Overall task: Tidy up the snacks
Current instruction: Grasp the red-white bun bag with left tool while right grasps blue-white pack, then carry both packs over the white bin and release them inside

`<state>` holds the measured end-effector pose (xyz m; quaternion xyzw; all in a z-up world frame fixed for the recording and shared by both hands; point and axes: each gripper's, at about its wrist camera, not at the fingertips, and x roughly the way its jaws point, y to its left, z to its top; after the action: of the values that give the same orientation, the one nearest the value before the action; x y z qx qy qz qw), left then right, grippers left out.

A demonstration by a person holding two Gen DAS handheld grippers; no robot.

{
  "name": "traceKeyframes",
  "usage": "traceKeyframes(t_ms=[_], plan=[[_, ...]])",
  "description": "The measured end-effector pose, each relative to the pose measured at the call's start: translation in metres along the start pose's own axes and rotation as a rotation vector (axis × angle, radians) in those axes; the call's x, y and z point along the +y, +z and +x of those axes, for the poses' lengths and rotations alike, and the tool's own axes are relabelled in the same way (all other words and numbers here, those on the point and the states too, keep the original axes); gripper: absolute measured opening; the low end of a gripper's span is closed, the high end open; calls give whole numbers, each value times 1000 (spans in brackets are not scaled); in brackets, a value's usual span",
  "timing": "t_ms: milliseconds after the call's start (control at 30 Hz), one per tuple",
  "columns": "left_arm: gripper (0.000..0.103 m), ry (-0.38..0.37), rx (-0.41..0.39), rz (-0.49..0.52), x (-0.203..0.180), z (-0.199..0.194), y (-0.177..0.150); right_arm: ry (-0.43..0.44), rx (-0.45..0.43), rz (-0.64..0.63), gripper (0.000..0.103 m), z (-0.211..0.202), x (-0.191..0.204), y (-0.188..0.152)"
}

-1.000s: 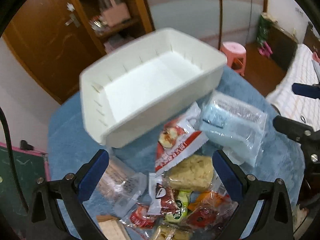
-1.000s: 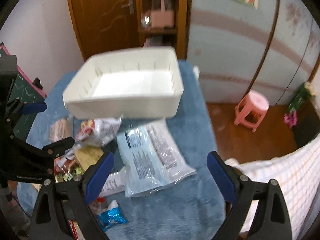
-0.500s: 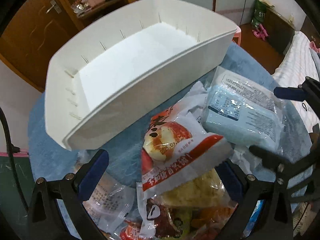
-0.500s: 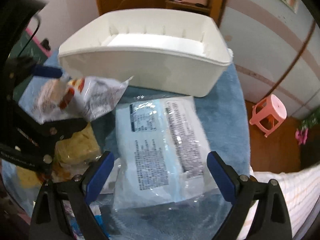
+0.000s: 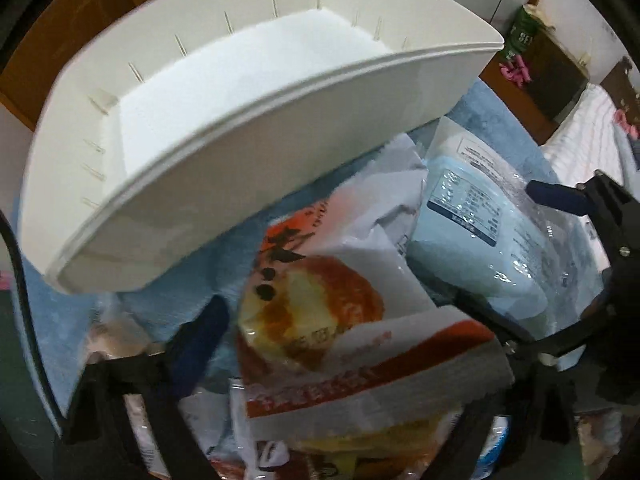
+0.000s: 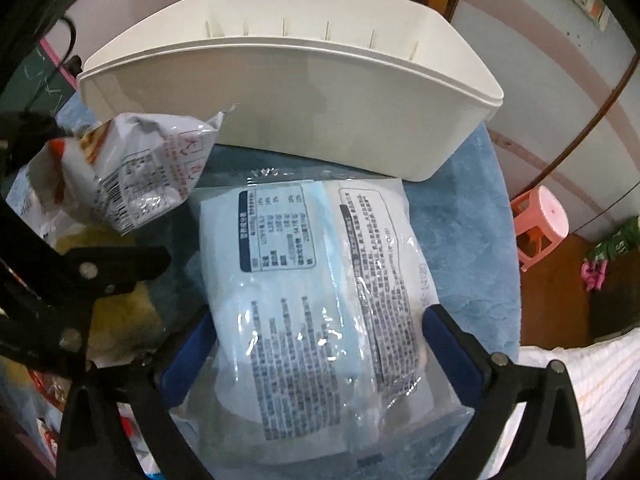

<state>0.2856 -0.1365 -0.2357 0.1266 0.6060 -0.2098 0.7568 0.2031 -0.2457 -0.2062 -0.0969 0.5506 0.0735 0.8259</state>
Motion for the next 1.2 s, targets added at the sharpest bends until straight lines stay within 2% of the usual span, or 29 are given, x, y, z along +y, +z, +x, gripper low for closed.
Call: traceKeyframes(t_ms=[33, 67, 100, 167, 333, 367, 400, 500, 733, 933, 1067, 1200], plan=[[61, -18, 9, -12, 2, 2, 1, 7, 1, 7, 100, -1, -2, 1], [52, -52, 32, -39, 6, 6, 1, 13, 1, 13, 98, -2, -4, 1], [50, -66, 35, -61, 9, 7, 2, 17, -2, 12, 96, -2, -5, 1], [33, -69, 26, -78, 12, 5, 3, 25, -13, 12, 94, -2, -7, 0], [30, -51, -21, -67, 9, -9, 0, 50, -29, 36, 88, -7, -14, -2], [29, -43, -38, -58, 5, -14, -1, 54, -36, 41, 85, -12, -15, -8], [28, -37, -56, -50, 2, -20, -2, 62, -50, 43, 73, -17, -16, -8], [27, -36, -92, -43, -3, -37, -7, 125, -63, 65, 66, -33, -18, -6], [26, -36, -178, -40, 3, -85, -21, 152, -76, 86, 63, -58, -13, -10], [26, -1, -244, -40, 10, -134, -30, 164, -182, 98, 63, -106, -14, -4], [26, 44, -300, -51, 21, -166, -21, 168, -287, 118, 64, -142, -18, 16], [26, 84, -349, -73, 33, -192, -3, 132, -386, 136, 64, -172, -26, 60]])
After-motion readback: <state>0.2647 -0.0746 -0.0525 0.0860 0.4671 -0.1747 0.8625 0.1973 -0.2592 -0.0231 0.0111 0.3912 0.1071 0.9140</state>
